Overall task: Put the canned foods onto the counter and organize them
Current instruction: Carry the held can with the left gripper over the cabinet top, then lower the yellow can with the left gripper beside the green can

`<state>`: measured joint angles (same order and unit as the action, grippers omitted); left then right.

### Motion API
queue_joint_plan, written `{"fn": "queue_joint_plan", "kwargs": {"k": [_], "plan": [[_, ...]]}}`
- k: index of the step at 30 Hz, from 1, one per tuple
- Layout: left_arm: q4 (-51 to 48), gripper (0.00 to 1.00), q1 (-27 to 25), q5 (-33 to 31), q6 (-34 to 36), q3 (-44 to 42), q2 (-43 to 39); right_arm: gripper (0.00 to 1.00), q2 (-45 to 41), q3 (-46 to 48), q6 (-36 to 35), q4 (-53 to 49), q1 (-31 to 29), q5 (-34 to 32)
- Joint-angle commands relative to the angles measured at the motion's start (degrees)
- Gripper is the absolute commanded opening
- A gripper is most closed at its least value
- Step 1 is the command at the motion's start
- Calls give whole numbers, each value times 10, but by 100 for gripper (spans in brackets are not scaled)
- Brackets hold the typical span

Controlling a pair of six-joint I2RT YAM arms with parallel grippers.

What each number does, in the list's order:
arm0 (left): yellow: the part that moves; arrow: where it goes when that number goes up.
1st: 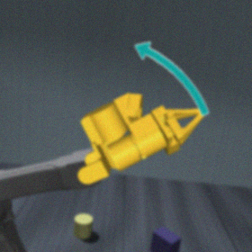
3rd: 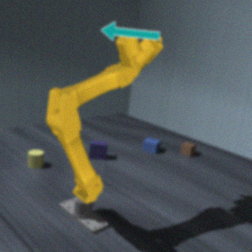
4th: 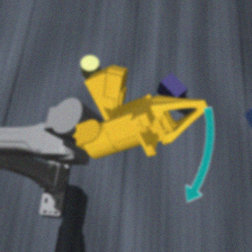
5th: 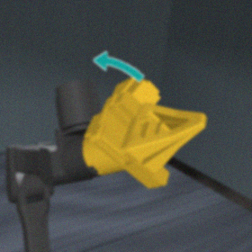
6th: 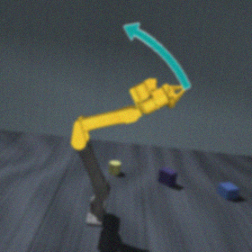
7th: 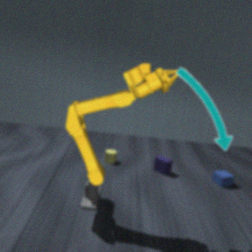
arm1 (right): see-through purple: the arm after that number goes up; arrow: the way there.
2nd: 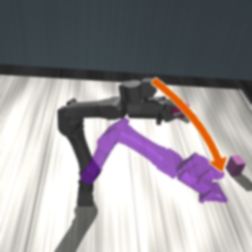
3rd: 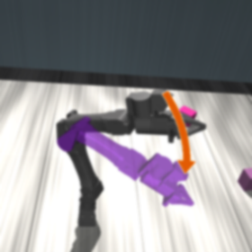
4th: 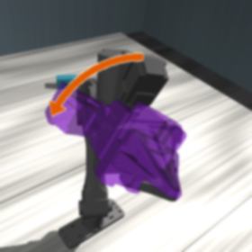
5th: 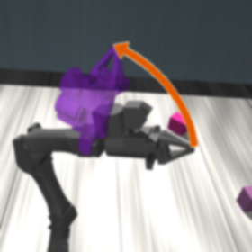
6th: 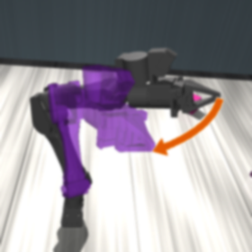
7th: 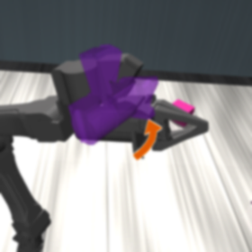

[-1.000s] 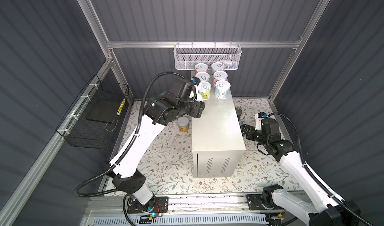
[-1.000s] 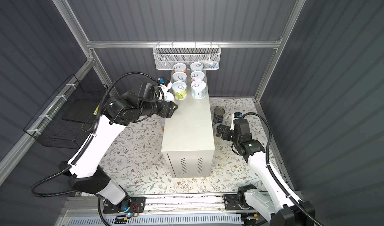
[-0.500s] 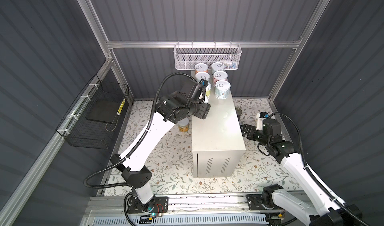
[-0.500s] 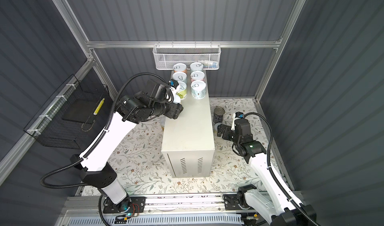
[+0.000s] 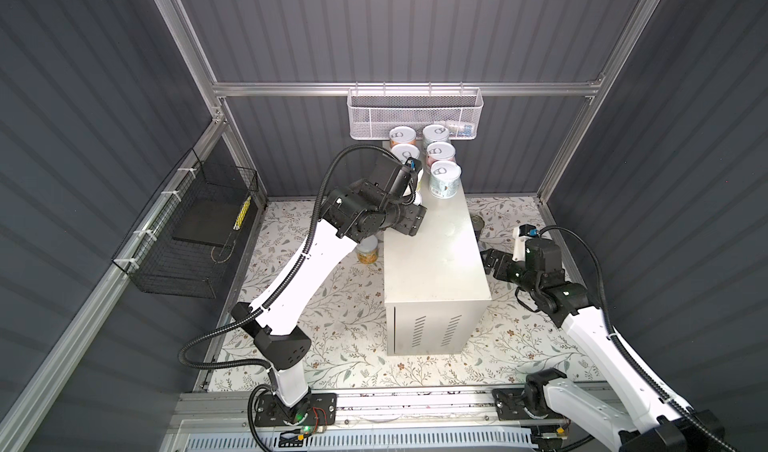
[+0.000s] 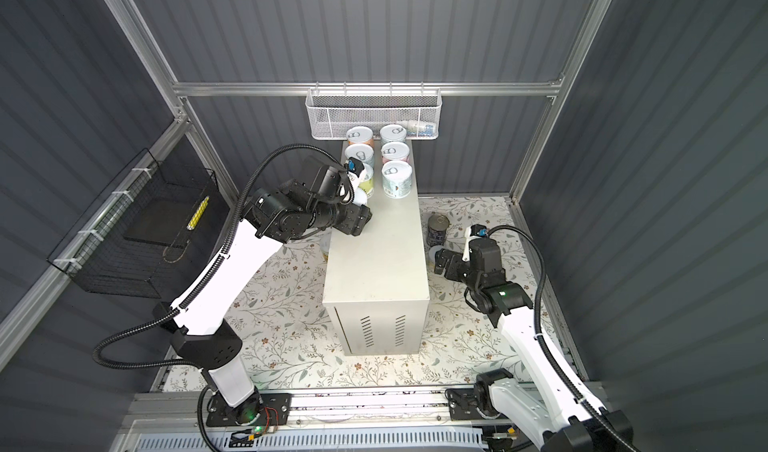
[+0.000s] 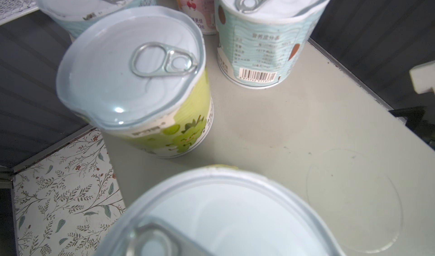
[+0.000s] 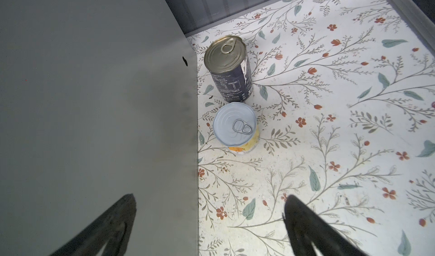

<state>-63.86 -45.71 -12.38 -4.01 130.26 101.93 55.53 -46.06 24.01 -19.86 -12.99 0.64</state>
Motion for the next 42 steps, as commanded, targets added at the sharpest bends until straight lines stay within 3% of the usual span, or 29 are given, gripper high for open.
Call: {"fn": "queue_joint_plan", "kwargs": {"k": [1,6,8,12,14,15,22,30,42], "plan": [[13,22,-4,9,9,25,4,99,-5,7,-4,2,2,-6],[12,39,-4,10,10,25,5,99,-4,8,-3,4,2,-6],[17,64,-4,14,11,23,4,99,-4,9,-3,5,2,-6],[32,79,-4,21,12,7,-4,99,-6,8,-3,3,2,-5],[36,96,-4,22,14,1,-7,99,-9,8,-2,3,2,-5],[38,99,-4,23,15,-2,-8,99,-9,8,-2,3,2,-6],[54,100,-4,25,18,-28,-31,99,-13,8,-2,0,2,-6],[118,99,-4,72,21,-87,-73,99,-16,3,-2,-2,2,-2],[130,100,-4,50,17,-111,-82,99,-23,-5,-8,-13,2,-6]]}}
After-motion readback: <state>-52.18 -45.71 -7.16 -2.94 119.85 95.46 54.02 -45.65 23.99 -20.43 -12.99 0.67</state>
